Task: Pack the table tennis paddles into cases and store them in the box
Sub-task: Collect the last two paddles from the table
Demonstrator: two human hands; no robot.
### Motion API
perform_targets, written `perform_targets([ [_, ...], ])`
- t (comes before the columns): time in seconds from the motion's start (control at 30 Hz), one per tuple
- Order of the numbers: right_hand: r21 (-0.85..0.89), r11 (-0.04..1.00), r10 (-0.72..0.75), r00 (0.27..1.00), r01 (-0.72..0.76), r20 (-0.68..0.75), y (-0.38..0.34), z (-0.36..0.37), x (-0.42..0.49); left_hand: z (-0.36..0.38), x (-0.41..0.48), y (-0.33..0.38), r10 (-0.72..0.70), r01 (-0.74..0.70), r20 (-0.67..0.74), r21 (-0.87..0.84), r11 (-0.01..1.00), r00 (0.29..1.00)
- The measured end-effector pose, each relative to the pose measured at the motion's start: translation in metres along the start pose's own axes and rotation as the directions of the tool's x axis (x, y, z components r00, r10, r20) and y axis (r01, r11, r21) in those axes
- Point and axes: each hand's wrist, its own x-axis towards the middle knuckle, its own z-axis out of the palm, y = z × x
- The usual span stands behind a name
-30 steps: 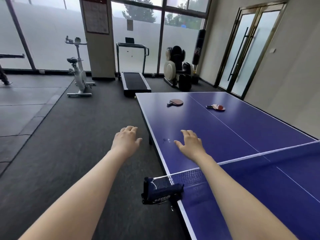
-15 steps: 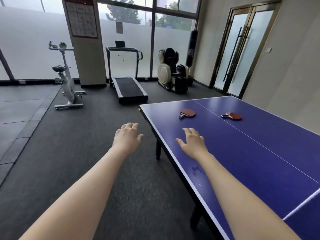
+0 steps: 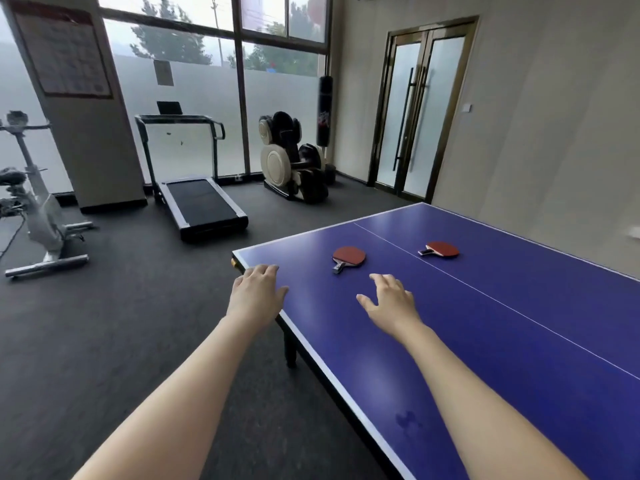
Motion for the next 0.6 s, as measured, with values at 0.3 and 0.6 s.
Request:
perform_targets([
  [0.3,0.003,0.995,0.100,0.995,-0.100,-0.021,0.025,0.010,0.107,0.042,0.126,0.002,0.079,-0.077,0.070,-0.038,0.996,0.994],
  [0.6,-0.011,0.966,0.258,0.966,-0.259,-0.019,0.038,0.054,0.197,0.102,0.254,-0.035,0.148,-0.132,0.168,-0.103,0.986,0.975],
])
